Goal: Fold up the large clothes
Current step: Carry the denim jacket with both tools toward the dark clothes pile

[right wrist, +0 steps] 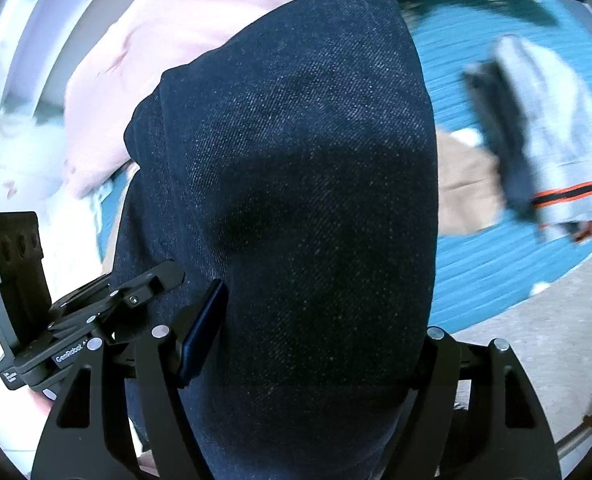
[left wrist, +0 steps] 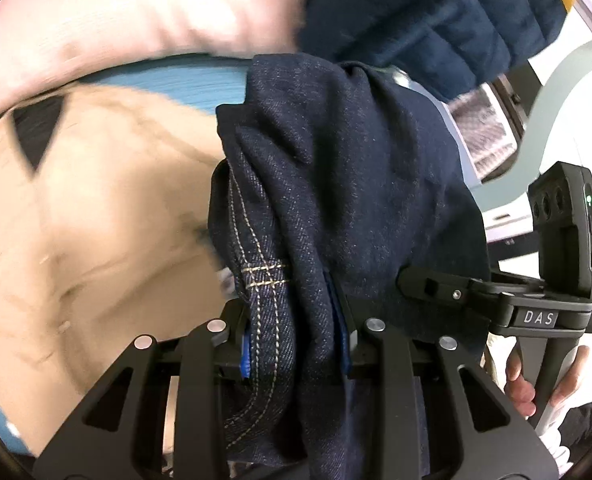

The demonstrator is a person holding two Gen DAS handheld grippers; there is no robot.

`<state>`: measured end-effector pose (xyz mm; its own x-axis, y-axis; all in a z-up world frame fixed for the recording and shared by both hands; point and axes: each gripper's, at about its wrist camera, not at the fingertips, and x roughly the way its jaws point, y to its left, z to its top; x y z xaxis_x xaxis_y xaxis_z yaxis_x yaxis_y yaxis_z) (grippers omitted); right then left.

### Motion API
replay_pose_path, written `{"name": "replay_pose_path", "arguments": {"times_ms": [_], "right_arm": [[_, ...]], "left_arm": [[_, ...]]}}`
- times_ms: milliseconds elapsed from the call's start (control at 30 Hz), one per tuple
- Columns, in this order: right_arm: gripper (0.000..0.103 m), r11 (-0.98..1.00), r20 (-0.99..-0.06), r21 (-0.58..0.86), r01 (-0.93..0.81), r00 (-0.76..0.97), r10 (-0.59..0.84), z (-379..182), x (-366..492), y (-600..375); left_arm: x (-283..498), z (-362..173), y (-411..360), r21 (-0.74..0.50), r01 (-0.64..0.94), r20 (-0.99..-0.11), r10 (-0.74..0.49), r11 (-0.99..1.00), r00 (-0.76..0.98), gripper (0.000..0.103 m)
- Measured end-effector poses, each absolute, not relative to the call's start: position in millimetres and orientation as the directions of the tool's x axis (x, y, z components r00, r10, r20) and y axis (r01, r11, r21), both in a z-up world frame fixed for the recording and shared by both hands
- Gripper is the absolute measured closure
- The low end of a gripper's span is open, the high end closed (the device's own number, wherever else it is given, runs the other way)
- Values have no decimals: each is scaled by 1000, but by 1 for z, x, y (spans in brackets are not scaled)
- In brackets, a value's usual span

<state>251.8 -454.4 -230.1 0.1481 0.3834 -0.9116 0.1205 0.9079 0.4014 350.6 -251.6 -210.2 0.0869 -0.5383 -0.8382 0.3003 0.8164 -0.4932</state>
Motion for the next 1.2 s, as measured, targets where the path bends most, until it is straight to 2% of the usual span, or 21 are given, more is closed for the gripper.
{"name": "replay_pose_path", "arguments": {"times_ms": [233,467,633,800,867,967,1000,1067,1167,1200], "right_arm": [[34,930,-944,307,203,192,269,-215,273,-585],[33,917,-944,304,258,208,255,-225,293,-710],[33,906,-941,329,267,177,289,-261,332,-748],[33,904,-944,328,273,120,306,-316,365,-778],[30,902,-945,326,282,108,307,-334,376,-783],[23,916,-957,288,280,114,267,-346,386,-786],[23,918,-962,271,291,109,250,-351,387,-788],[9,931,-977,211,298,102,189,-360,391,-782],[8,930,-975,217,298,118,190,-359,387,-774],[8,925,-973,224,306,121,195,-356,383,-774]], "left_arm": [[393,-216,-406,-501,403,-827,-561,766,38,74],[434,-233,-540,-499,454,-821,-570,738,25,74],[456,-270,-596,-477,441,-841,-540,760,20,74],[471,-319,-614,-453,395,-864,-502,799,25,74],[473,-333,-615,-444,401,-864,-501,801,44,74],[475,-353,-615,-433,413,-862,-502,801,68,64],[477,-357,-614,-434,407,-862,-502,804,72,55],[481,-372,-612,-452,391,-852,-517,802,76,51],[482,-373,-607,-461,405,-842,-533,790,81,49],[480,-371,-606,-464,415,-840,-537,783,76,44]]}}
